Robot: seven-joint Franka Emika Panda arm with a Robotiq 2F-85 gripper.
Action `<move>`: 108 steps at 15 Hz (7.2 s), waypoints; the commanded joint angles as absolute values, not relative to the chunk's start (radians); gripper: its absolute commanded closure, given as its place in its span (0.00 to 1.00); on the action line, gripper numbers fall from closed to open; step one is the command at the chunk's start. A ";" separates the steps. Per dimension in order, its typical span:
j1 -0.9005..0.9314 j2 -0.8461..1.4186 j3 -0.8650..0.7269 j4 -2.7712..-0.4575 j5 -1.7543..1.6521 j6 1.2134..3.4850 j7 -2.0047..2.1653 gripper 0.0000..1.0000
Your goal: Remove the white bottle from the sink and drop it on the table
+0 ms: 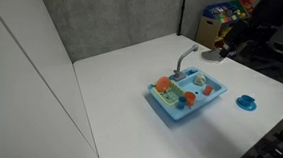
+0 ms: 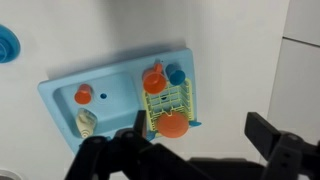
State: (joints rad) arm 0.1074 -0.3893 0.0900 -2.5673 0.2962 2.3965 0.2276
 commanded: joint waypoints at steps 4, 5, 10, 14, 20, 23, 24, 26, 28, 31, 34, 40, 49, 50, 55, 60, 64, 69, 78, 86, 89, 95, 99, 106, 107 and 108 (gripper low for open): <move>0.105 -0.390 0.092 -2.566 0.296 2.393 0.228 0.00; 0.105 -0.390 0.092 -2.566 0.296 2.393 0.228 0.00; 0.095 -0.388 0.100 -2.527 0.272 2.373 0.251 0.00; 0.072 -0.366 0.104 -2.467 0.234 2.346 0.285 0.00; 0.007 -0.264 0.100 -2.346 0.139 2.298 0.380 0.00; -0.018 -0.187 0.089 -2.287 0.089 2.278 0.396 0.00; -0.023 -0.161 0.084 -2.268 0.073 2.276 0.385 0.00; -0.028 -0.111 0.070 -2.230 0.038 2.269 0.362 0.00; -0.029 -0.063 0.052 -2.195 0.010 2.268 0.325 0.00; -0.028 0.005 0.022 -2.153 0.002 2.272 0.255 0.00; -0.027 0.076 0.001 -2.115 0.001 2.269 0.201 0.00; -0.019 0.126 -0.016 -2.123 -0.003 2.302 0.190 0.00; -0.029 0.148 -0.021 -2.130 0.003 2.324 0.141 0.00; -0.031 0.153 -0.022 -2.133 0.002 2.326 0.125 0.00; -0.042 0.211 -0.029 -2.146 0.015 2.417 0.040 0.00; -0.045 0.319 -0.024 -2.112 0.040 2.482 0.001 0.00; -0.051 0.395 -0.025 -2.054 0.043 2.483 0.009 0.00; -0.062 0.487 -0.029 -1.966 0.037 2.494 0.010 0.00; -0.064 0.619 -0.046 -1.850 0.014 2.485 0.013 0.00; -0.062 0.614 -0.041 -1.875 0.020 2.493 0.015 0.00; -0.069 0.631 -0.039 -1.863 0.022 2.494 0.004 0.00; -0.084 0.666 -0.031 -1.850 0.023 2.537 -0.038 0.00; -0.100 0.688 -0.017 -1.831 0.026 2.559 -0.085 0.00; -0.122 0.729 0.000 -1.796 0.022 2.562 -0.156 0.00; -0.126 0.734 0.004 -1.792 0.022 2.563 -0.168 0.00; -0.128 0.739 0.006 -1.789 0.023 2.568 -0.172 0.00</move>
State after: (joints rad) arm -0.1009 0.7115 -0.0173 -1.8265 0.0202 2.5630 -0.1298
